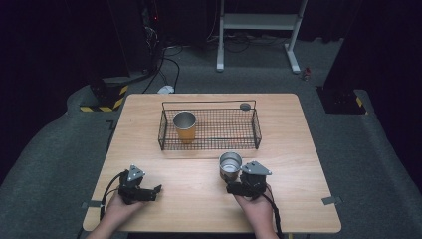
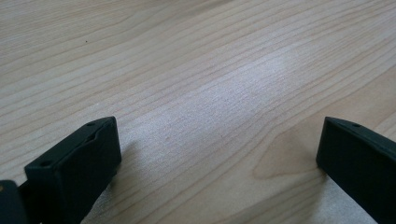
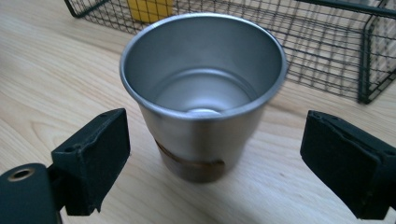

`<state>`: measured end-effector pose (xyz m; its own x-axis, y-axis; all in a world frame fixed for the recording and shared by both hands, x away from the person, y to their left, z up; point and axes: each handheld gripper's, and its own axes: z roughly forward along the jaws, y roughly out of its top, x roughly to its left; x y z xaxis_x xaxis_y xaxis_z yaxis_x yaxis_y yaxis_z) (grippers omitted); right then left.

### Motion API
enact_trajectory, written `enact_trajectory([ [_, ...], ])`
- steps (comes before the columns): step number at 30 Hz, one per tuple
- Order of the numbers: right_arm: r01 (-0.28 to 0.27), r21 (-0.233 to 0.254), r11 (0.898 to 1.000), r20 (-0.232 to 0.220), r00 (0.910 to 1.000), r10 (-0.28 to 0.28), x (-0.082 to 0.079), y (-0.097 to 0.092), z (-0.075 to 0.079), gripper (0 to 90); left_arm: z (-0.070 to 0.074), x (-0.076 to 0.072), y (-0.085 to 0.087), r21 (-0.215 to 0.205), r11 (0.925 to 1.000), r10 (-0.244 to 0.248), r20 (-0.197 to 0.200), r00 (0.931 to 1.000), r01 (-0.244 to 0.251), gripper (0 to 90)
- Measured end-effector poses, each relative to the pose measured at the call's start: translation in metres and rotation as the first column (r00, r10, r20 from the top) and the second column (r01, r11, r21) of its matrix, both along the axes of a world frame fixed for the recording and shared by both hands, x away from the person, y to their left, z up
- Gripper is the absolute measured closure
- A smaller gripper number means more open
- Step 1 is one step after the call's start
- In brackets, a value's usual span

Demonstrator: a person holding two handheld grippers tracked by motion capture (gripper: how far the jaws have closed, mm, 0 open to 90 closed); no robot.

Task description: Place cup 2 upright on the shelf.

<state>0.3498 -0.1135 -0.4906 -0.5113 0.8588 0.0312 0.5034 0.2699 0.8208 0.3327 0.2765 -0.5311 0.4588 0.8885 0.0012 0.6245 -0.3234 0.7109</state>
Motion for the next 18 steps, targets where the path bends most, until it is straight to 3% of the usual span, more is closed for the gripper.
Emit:
enact_trajectory([
  [11,0.02,0.018,1.0,-0.014,0.9997,-0.02,0.012,0.015,-0.01,8.2,0.0,0.0,0.0,-0.001,1.0,0.003,-0.001,1.0,-0.003,0.1],
  [18,0.017,0.003,1.0,0.01,0.9998,-0.017,0.014,0.02,-0.012,9.7,0.0,0.0,0.0,-0.001,1.0,0.002,-0.002,1.0,-0.002,0.2],
])
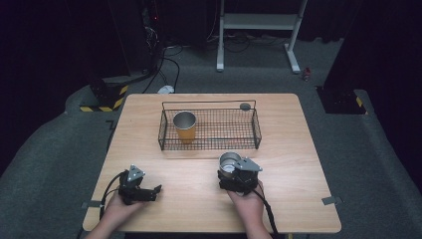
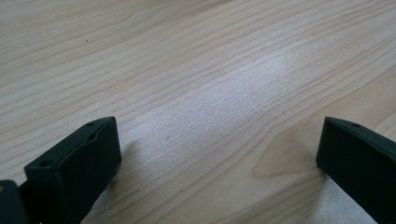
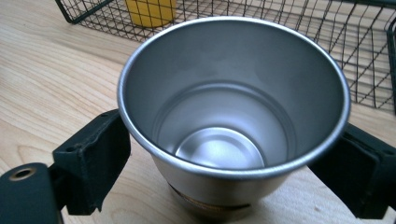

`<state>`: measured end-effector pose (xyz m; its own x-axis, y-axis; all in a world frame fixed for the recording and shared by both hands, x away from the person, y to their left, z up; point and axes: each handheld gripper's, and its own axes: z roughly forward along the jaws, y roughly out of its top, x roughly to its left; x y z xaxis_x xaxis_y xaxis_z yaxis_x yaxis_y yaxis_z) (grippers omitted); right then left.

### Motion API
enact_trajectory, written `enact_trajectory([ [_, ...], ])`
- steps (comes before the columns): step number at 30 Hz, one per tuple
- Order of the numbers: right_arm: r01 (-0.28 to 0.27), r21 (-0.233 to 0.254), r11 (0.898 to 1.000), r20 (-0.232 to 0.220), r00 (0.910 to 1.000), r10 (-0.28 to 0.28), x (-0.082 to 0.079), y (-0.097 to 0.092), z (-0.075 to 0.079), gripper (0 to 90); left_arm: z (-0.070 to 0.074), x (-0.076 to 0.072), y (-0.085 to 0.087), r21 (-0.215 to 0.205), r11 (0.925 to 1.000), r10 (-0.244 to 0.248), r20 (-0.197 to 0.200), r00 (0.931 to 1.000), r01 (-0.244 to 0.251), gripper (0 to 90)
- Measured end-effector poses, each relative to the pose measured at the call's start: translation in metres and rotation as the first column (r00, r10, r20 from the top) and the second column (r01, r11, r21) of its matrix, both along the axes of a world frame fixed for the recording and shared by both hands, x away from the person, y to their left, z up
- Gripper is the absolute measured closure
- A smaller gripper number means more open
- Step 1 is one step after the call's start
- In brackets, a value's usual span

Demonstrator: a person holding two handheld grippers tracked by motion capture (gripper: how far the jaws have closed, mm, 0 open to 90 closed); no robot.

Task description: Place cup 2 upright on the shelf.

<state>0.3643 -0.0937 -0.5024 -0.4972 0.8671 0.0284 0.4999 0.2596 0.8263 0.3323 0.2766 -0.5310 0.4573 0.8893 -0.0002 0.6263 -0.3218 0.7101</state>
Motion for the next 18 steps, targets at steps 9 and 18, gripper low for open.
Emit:
enact_trajectory([
  [9,0.008,0.004,1.0,0.01,0.9999,-0.008,0.0013,0.0011,-0.0007,12.2,0.0,0.0,0.0,0.0,1.0,0.001,0.0,1.0,-0.001,0.1],
  [18,0.009,0.01,1.0,0.036,0.9993,-0.01,0.0025,0.0006,-0.0016,15.1,0.0,0.0,0.0,0.0,1.0,0.001,0.0,1.0,-0.001,0.1],
])
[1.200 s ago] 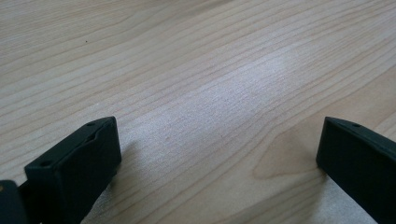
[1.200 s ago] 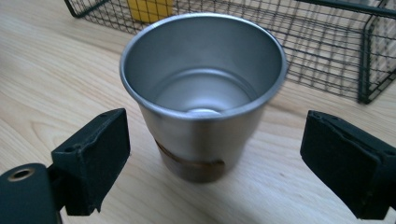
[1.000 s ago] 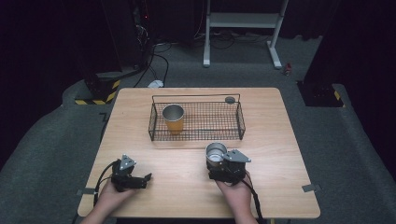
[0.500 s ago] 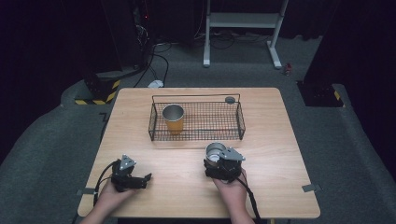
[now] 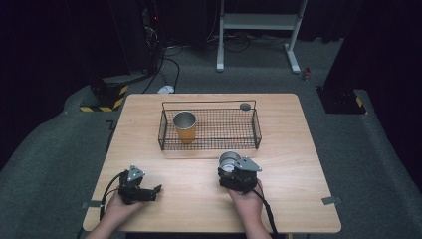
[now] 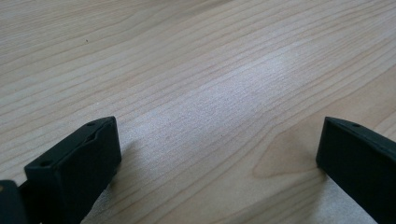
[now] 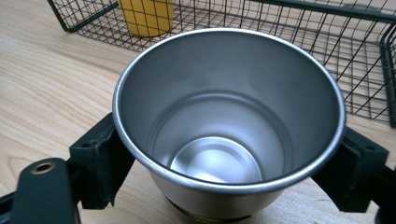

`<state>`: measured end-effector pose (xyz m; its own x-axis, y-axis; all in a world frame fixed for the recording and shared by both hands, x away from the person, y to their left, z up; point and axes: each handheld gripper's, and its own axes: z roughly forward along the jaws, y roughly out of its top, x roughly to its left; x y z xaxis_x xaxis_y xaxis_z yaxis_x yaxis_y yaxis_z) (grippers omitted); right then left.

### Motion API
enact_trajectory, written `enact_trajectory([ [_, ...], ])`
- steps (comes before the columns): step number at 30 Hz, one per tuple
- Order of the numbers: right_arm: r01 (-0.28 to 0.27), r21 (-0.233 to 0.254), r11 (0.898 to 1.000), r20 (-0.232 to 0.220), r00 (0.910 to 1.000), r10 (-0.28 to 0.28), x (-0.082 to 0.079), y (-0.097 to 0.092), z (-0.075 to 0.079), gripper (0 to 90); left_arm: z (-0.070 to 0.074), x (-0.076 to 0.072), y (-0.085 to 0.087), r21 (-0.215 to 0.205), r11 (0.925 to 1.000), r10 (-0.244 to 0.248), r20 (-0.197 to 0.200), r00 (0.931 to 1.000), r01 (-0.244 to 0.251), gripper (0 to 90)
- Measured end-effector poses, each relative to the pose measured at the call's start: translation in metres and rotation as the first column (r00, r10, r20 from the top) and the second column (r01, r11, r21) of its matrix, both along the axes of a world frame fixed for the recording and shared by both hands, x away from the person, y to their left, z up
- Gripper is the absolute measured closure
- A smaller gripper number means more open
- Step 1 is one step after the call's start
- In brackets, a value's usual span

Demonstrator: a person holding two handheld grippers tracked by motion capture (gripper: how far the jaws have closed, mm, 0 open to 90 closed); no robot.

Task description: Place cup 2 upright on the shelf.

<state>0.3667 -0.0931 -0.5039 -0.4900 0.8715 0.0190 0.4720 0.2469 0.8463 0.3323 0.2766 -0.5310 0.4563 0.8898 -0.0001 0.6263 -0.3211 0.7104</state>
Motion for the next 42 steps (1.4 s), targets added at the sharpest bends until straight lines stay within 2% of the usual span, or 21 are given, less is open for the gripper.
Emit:
enact_trajectory([
  [12,0.011,0.024,1.0,0.022,0.9997,-0.012,-0.001,0.0,0.003,15.0,0.0,0.0,0.0,0.0,1.0,0.0,0.0,1.0,0.0,0.1],
  [23,0.007,0.01,1.0,0.035,0.9994,-0.007,0.0,0.0,0.002,18.1,0.0,0.0,0.0,0.0,1.0,-0.001,-0.001,1.0,0.001,0.2],
  [29,0.003,-0.005,1.0,0.024,0.9997,-0.003,0.001,0.0,0.004,18.4,0.0,0.0,0.0,0.0,1.0,0.0,0.0,1.0,0.0,0.2],
  [34,-0.003,-0.014,1.0,0.005,1.0,0.003,0.002,0.001,0.007,18.4,0.0,0.0,0.0,-0.001,1.0,0.0,0.0,1.0,0.0,0.2],
  [42,-0.004,-0.014,1.0,0.033,0.9994,0.004,0.0,-0.002,0.019,18.5,0.0,0.0,0.0,-0.001,1.0,0.0,0.0,1.0,0.0,0.2],
])
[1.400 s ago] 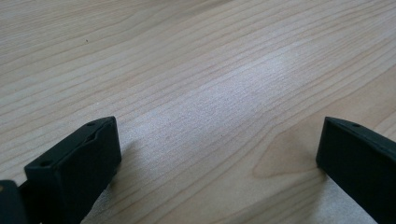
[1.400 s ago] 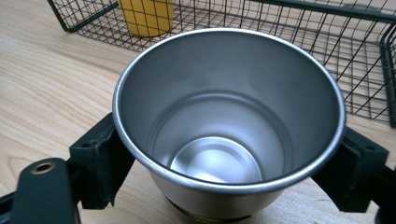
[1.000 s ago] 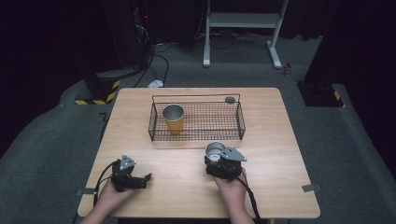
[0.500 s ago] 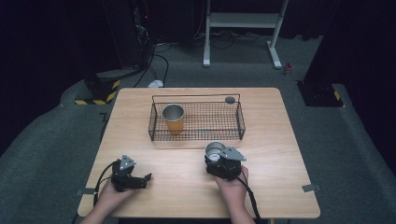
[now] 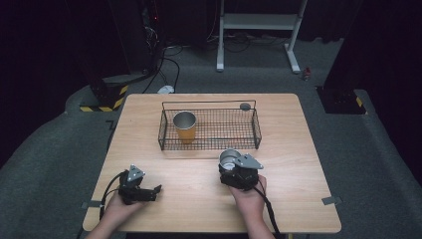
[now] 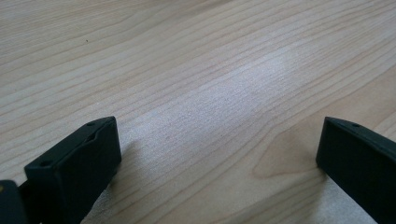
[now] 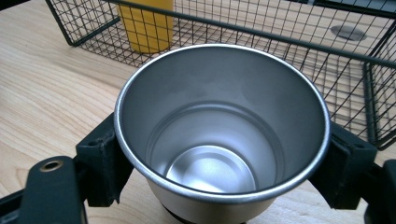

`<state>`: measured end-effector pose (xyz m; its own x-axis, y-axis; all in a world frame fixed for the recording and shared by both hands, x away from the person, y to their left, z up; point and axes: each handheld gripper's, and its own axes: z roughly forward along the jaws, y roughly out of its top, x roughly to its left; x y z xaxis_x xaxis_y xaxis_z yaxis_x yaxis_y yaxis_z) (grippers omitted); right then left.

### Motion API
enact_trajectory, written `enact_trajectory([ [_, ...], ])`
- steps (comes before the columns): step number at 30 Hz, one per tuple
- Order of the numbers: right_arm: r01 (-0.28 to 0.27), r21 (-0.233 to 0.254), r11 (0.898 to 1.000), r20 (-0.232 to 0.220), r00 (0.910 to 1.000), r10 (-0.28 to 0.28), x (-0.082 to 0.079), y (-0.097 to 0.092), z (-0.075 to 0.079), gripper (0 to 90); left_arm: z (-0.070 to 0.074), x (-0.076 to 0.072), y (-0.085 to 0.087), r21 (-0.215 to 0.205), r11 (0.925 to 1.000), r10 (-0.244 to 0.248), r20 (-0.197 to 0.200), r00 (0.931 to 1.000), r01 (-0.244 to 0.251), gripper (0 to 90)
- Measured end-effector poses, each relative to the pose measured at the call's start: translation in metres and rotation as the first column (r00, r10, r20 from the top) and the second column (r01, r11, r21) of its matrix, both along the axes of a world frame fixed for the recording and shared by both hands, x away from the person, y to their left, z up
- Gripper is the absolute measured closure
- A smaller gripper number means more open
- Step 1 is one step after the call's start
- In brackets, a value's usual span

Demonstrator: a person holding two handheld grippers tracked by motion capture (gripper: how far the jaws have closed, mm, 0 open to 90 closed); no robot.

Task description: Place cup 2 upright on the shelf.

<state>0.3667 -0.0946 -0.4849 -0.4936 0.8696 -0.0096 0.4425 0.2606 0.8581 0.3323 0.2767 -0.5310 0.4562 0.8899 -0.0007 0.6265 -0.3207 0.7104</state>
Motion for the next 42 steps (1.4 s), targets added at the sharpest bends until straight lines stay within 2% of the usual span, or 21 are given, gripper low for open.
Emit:
enact_trajectory([
  [26,0.033,0.033,0.999,0.048,0.9982,-0.034,0.001,-0.02,0.027,18.5,0.0,0.0,0.0,0.0,1.0,0.0,0.0,1.0,0.0,0.2],
  [42,0.05,0.041,0.998,0.07,0.9962,-0.052,0.009,-0.029,0.042,18.5,0.0,0.0,0.001,0.003,0.9999,0.014,0.002,0.9999,-0.014,0.1],
])
